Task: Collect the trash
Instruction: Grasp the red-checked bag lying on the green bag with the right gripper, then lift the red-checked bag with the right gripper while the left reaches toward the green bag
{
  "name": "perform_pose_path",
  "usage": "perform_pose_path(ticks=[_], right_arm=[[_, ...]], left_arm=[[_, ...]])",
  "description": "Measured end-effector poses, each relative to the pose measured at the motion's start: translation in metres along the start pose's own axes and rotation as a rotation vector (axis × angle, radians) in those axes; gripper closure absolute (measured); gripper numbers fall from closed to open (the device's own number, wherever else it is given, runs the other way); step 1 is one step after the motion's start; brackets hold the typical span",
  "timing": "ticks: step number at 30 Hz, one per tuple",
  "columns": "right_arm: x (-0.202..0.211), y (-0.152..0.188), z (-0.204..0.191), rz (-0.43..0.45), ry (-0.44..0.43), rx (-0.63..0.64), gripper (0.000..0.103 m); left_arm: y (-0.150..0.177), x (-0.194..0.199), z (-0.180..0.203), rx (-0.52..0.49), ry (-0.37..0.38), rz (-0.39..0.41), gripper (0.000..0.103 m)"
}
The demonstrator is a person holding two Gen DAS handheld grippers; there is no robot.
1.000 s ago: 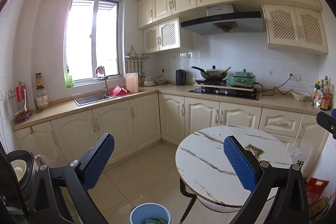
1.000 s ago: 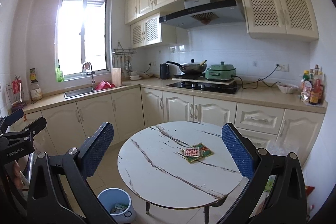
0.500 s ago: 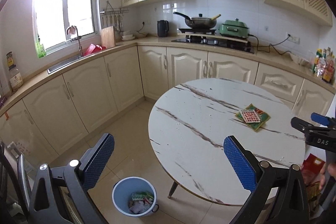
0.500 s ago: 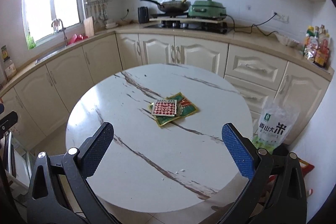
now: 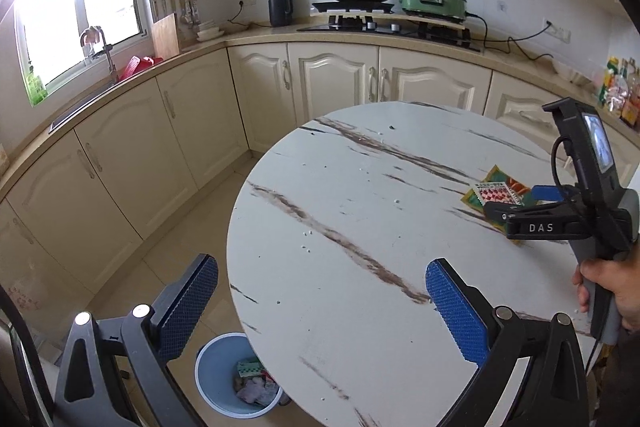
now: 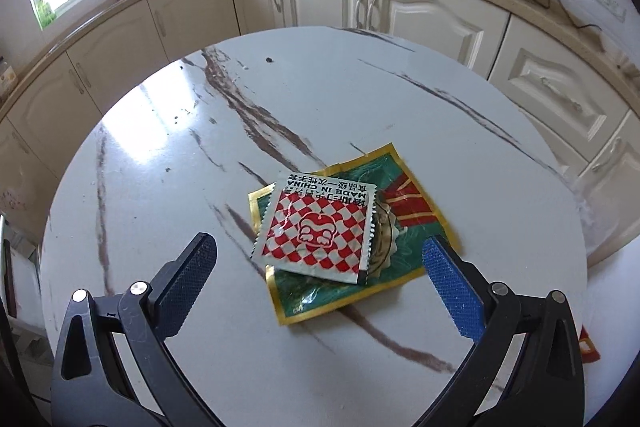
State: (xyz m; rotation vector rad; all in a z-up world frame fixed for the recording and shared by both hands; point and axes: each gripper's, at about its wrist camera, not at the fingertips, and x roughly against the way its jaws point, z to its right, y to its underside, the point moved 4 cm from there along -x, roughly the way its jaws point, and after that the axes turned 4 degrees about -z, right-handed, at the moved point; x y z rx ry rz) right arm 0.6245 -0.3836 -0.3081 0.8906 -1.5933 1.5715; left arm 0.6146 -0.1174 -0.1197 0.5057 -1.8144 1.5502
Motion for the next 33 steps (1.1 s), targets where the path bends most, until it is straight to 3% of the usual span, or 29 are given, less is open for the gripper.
perform_pose_path(ticks=[5, 11, 13, 16, 25, 31, 33], right_arm=[[-0.017, -0.006, 0.002, -0.011, -0.032, 0.020, 0.022], [-0.016, -0.006, 0.004, -0.008, -0.054, 0.044, 0.027], [-0.011, -0.004, 0.002, -0.009, -0.088, 0.040, 0.031], [-0.006, 0.001, -0.006, -0.008, -0.115, 0.064, 0.049], [0.008, 0.020, -0.055, 0.000, -0.214, 0.150, 0.066], [0.026, 0.020, -0.057, 0.075, -0.186, 0.155, 0.097], [0.038, 0.019, -0.050, 0.117, -0.179, 0.145, 0.098]], left_arm=[[-0.003, -0.021, -0.001, -0.006, 0.001, -0.013, 0.001], [0.004, -0.027, 0.002, -0.027, 0.009, -0.025, 0.001], [0.006, -0.027, 0.002, -0.031, 0.011, -0.028, 0.001], [0.014, -0.023, 0.002, -0.046, 0.005, -0.032, 0.001], [0.021, -0.020, -0.003, -0.064, 0.005, -0.057, 0.001], [0.013, -0.032, 0.023, -0.107, 0.123, -0.088, 0.001], [0.011, -0.038, 0.040, -0.139, 0.175, -0.103, 0.001]])
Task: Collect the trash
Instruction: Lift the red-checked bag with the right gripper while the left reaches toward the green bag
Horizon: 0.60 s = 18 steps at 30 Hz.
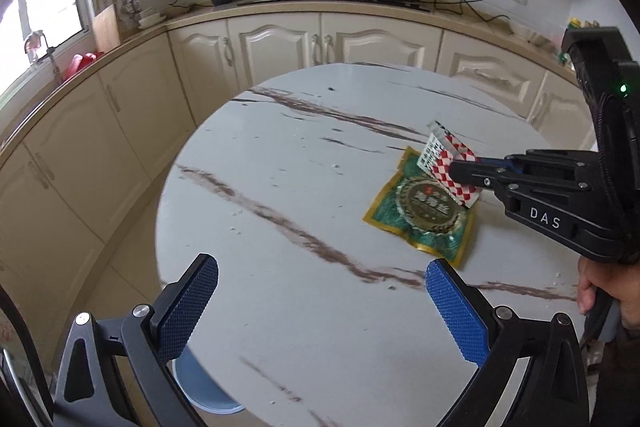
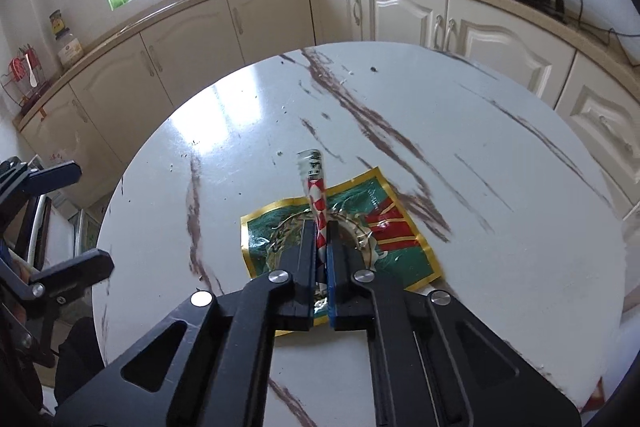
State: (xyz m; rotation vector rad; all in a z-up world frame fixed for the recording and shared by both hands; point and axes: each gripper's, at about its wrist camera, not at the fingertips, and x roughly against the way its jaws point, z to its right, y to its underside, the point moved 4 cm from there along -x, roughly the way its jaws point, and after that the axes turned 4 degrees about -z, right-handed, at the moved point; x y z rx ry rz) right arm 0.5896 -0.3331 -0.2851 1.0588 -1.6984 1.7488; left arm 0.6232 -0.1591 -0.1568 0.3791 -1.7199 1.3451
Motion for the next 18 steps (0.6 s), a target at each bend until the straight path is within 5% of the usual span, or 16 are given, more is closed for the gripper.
perform_pose_path(ticks=[6, 18], right_arm=[[0.041, 0.008, 0.035, 0.078, 0.025, -0.073, 0.098], [0.047, 0.034, 0.076, 0.084, -0.003, -0.154, 0.098]], left_arm=[[-0.019, -0.034, 0.056, -0.145, 0.100, -0.043, 0.001], [-0.034, -0.097, 0.091, -0.258, 0.090, -0.136, 0.001]])
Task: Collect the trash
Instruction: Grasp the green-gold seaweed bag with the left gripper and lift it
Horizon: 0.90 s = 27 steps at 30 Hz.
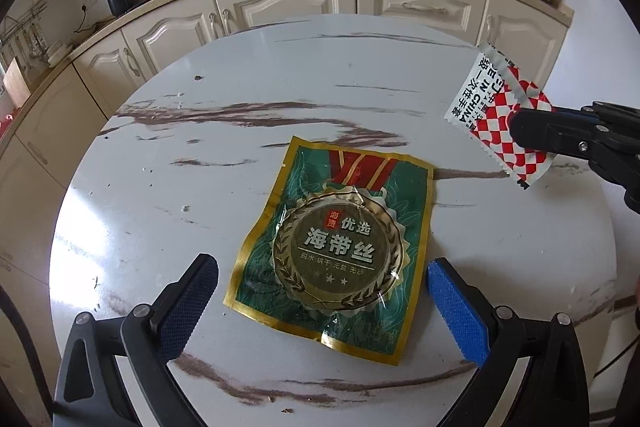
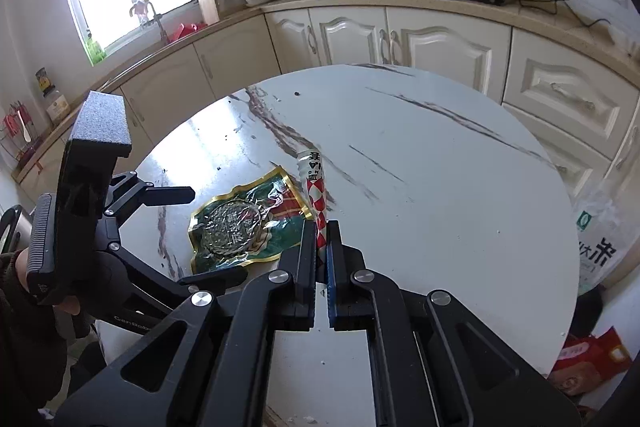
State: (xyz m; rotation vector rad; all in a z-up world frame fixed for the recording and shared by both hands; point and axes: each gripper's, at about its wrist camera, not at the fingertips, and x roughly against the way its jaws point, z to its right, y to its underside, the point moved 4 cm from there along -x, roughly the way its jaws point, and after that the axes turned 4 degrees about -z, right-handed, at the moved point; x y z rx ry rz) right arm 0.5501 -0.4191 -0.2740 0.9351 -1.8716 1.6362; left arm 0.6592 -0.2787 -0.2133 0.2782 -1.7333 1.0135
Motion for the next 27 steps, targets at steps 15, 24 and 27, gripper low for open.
perform_pose_path(ticks=[15, 24, 27], right_arm=[[-0.008, 0.002, -0.002, -0.007, -0.040, -0.015, 0.098], [-0.021, 0.006, -0.013, -0.043, -0.051, -0.011, 0.097], [-0.027, 0.008, -0.018, -0.057, -0.064, -0.009, 0.097]], left_arm=[[0.004, -0.007, 0.000, 0.013, 0.078, 0.018, 0.014], [0.007, 0.027, -0.018, -0.002, 0.097, 0.029, 0.034], [0.003, 0.034, -0.022, -0.004, 0.102, 0.031, 0.039]])
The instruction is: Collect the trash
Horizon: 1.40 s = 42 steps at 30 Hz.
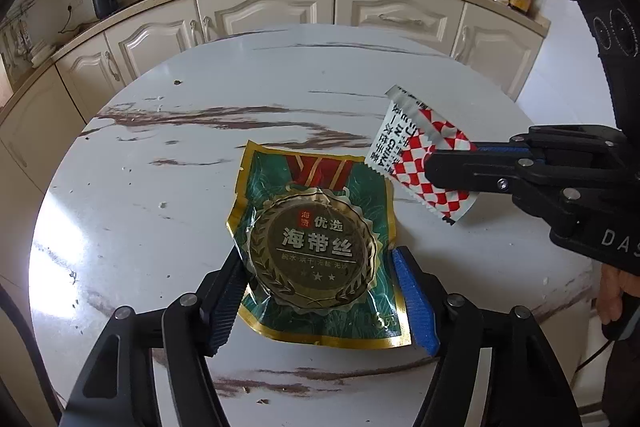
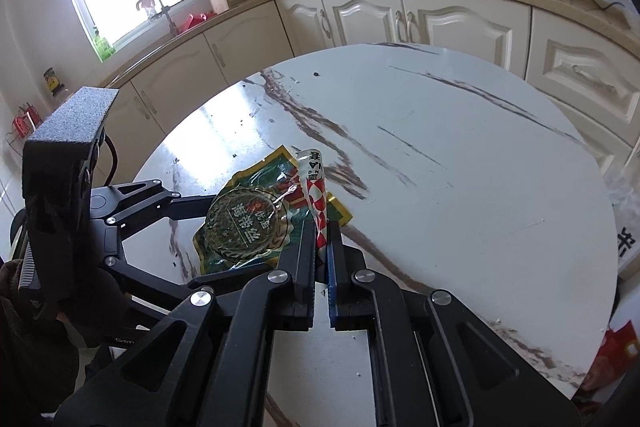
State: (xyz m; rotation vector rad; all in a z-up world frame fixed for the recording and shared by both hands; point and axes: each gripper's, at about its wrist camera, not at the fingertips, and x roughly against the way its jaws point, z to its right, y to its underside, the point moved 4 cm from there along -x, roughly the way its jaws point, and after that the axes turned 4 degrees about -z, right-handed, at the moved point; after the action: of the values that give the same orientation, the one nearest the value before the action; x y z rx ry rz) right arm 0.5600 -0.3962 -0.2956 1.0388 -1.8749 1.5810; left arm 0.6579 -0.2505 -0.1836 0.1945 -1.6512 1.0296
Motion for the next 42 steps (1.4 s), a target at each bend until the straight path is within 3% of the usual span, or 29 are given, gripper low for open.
perform_pose_path(ticks=[7, 17, 28, 32, 38, 39, 40, 42], right_arm=[[-0.012, 0.002, -0.013, -0.031, -0.013, 0.019, 0.097], [-0.005, 0.002, -0.029, -0.018, -0.023, 0.035, 0.097], [0.019, -0.004, -0.070, 0.024, -0.026, 0.084, 0.097], [0.018, -0.003, -0.100, 0.020, -0.044, 0.113, 0.097], [0.001, 0.002, -0.176, 0.001, -0.109, 0.188, 0.097], [-0.003, 0.002, -0.189, -0.005, -0.119, 0.203, 0.097], [-0.009, 0.003, -0.204, -0.012, -0.130, 0.219, 0.097], [-0.021, 0.006, -0.237, -0.026, -0.155, 0.252, 0.097]], left_arm=[[0.006, 0.010, -0.002, 0.001, 0.001, 0.004, 0.049], [0.028, 0.032, -0.004, 0.023, -0.004, -0.011, 0.051], [0.081, 0.100, -0.037, 0.123, -0.026, 0.027, 0.051], [0.110, 0.137, -0.053, 0.173, -0.047, 0.058, 0.051], [0.170, 0.207, -0.086, 0.280, -0.113, 0.118, 0.051], [0.181, 0.219, -0.092, 0.302, -0.129, 0.128, 0.054], [0.195, 0.232, -0.101, 0.326, -0.142, 0.129, 0.063], [0.219, 0.253, -0.120, 0.379, -0.169, 0.136, 0.063]])
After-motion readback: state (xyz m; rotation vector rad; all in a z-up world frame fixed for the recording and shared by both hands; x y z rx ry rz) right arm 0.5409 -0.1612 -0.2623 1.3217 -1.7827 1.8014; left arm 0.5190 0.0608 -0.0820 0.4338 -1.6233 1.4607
